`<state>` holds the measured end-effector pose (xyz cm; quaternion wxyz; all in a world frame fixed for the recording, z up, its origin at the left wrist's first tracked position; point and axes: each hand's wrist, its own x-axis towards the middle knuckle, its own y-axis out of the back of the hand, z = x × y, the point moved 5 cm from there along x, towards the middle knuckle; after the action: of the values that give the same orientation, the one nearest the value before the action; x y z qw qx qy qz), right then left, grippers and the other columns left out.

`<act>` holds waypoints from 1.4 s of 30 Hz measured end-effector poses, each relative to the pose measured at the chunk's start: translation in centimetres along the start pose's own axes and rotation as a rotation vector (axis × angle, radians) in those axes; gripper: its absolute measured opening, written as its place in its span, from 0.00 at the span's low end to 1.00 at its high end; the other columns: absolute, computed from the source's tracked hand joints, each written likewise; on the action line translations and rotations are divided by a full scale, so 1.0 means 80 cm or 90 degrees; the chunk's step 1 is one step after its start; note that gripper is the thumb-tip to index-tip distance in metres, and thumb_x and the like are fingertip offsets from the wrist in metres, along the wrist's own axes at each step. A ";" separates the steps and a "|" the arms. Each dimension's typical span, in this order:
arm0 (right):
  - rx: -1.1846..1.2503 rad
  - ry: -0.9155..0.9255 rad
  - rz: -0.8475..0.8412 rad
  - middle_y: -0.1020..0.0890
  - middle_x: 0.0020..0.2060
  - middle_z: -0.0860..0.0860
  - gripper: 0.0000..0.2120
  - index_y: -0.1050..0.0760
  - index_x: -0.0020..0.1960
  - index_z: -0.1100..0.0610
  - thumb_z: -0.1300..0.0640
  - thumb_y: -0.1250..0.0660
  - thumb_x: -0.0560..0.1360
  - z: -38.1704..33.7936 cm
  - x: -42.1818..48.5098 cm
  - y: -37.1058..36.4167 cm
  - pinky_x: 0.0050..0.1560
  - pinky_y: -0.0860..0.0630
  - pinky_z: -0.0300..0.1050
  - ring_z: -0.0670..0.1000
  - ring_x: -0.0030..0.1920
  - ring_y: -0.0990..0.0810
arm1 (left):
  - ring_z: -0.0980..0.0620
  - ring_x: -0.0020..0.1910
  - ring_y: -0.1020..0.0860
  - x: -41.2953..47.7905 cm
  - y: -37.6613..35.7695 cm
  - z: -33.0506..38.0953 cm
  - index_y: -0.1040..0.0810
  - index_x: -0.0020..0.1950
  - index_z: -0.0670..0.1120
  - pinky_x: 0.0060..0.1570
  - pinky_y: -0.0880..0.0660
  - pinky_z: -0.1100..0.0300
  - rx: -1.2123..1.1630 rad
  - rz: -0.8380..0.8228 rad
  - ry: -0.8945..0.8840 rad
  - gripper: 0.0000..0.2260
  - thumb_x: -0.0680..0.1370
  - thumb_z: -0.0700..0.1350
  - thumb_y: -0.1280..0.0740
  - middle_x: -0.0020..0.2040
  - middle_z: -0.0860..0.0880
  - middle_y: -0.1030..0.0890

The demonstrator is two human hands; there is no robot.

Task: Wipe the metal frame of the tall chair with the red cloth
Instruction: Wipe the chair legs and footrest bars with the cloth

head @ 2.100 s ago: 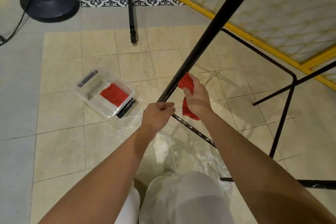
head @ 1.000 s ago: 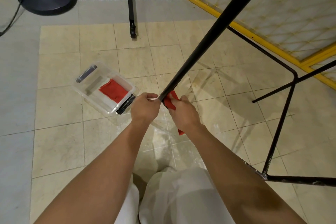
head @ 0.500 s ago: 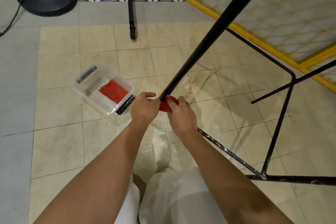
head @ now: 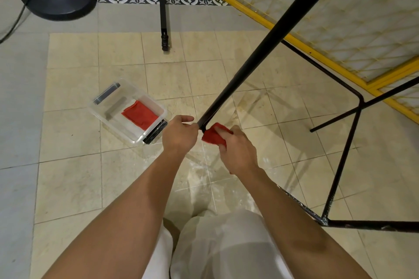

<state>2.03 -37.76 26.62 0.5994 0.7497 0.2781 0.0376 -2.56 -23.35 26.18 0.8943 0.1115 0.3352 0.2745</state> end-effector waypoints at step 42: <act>-0.089 0.029 0.026 0.31 0.61 0.55 0.25 0.38 0.72 0.48 0.60 0.39 0.77 -0.027 0.013 0.006 0.55 0.26 0.51 0.55 0.58 0.28 | 0.50 0.41 0.25 -0.002 0.008 0.000 0.23 0.59 0.48 0.53 0.25 0.53 0.019 0.011 -0.011 0.12 0.76 0.43 0.37 0.46 0.49 0.20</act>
<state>2.25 -35.46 27.40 0.6428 0.7105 0.2731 0.0862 -2.94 -22.90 26.51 0.8929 0.1299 0.3307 0.2766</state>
